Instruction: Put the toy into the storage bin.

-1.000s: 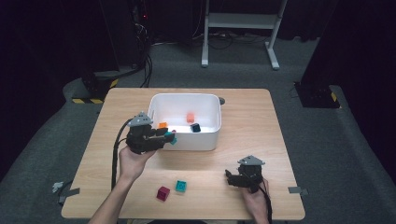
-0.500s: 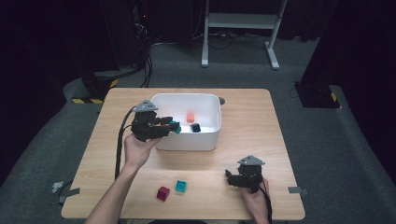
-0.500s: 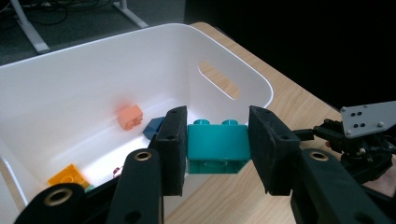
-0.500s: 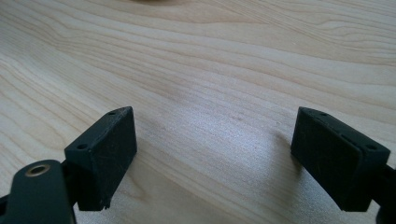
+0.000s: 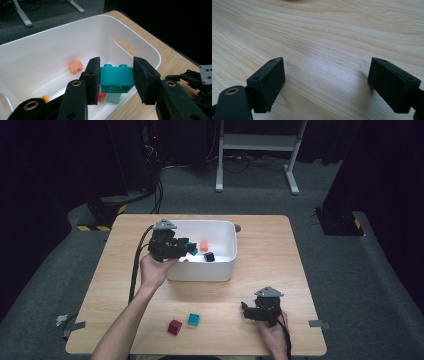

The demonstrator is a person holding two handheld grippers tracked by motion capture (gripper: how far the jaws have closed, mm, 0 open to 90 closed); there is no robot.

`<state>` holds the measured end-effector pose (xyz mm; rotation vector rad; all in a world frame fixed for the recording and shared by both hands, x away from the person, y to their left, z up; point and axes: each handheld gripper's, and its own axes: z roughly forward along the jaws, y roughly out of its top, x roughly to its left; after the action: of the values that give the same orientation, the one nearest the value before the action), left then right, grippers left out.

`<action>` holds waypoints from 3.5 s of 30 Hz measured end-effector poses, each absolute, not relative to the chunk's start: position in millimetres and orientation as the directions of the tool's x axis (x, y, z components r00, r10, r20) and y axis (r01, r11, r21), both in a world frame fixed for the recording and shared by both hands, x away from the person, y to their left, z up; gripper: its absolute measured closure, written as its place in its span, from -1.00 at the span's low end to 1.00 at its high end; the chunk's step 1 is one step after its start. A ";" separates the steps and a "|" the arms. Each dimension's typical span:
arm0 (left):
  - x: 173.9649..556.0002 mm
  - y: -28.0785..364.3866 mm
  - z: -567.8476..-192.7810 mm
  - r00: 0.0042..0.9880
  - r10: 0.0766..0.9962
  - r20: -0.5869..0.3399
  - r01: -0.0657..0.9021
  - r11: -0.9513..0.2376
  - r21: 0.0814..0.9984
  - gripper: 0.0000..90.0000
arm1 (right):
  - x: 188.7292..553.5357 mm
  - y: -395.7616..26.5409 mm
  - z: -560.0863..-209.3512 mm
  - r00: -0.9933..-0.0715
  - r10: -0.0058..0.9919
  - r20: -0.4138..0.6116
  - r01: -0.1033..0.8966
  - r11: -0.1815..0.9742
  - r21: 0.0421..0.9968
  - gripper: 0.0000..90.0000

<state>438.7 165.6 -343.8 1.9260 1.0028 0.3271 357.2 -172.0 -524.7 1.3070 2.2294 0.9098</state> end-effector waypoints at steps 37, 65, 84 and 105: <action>482.2 158.8 -366.5 0.533 0.826 -0.182 0.608 -0.224 0.762 -0.08 | 357.2 -172.0 -524.7 -0.483 0.875 -0.014 0.615 0.351 0.706 -0.69; 382.2 194.8 -349.1 0.577 0.805 -0.137 0.504 -0.219 0.835 -0.29 | 357.2 -172.1 -524.7 -0.484 0.875 -0.014 0.615 0.351 0.706 -0.69; 327.7 218.0 -401.7 0.572 0.801 -0.179 0.543 -0.206 0.814 -0.30 | 357.2 -172.0 -524.7 -0.483 0.875 -0.014 0.616 0.351 0.706 -0.69; 279.4 221.2 -464.7 0.544 0.813 -0.206 0.600 -0.206 0.773 -0.29 | 357.2 -172.0 -524.7 -0.483 0.875 -0.014 0.616 0.351 0.706 -0.69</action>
<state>279.4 221.2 -464.7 1.9130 1.1504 0.3097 357.2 -172.0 -524.7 1.3075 2.2291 0.9101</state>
